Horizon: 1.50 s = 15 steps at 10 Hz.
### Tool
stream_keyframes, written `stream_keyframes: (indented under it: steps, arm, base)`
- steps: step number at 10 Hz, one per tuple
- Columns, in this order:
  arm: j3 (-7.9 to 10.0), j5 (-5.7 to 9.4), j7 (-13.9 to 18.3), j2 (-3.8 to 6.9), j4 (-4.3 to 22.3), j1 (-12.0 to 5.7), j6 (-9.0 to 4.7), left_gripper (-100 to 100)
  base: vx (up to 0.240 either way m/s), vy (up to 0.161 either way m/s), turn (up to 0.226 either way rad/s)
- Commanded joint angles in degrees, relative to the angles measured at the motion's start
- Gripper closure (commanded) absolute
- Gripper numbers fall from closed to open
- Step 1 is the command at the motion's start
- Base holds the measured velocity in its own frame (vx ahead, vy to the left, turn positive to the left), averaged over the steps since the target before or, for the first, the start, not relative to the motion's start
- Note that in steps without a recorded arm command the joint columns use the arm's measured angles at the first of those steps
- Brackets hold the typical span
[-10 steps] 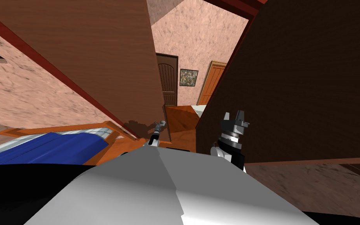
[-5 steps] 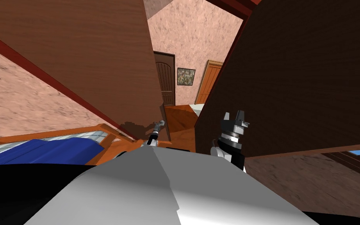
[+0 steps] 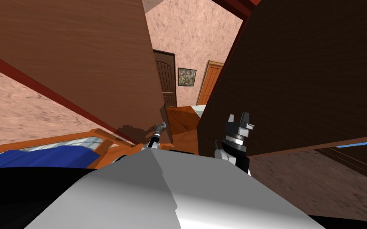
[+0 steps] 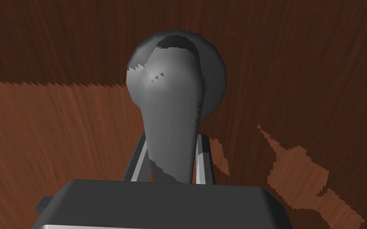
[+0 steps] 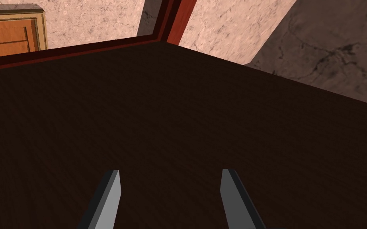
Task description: Pull the door open
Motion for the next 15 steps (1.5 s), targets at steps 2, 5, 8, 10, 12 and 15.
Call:
stream_keyframes:
  steps: [2, 5, 8, 10, 12, 15]
  arm:
    - [-0.98, -0.07, 2.59, 1.97, 0.82, 1.34, -1.78, 100]
    - [-1.74, -0.08, 4.85, 3.97, 1.16, 2.57, -3.31, 100]
    - [-2.81, -0.1, 7.99, 6.77, 1.62, 4.29, -5.43, 100]
    - [-3.52, -0.11, 10.08, 8.63, 1.94, 5.43, -6.84, 100]
    - [-3.89, -0.12, 11.18, 9.61, 2.11, 6.04, -7.58, 100]
    - [-5.2, -0.34, 13.0, 11.27, 2.99, 7.2, -9.75, 100]
  base:
    - [-0.213, 0.0, -0.237]
    - [-0.105, -0.005, -0.126]
    - [-0.093, -0.022, -0.143]
    - [-0.128, -0.027, -0.143]
    - [-0.103, -0.015, -0.054]
    - [-0.109, 0.017, -0.088]
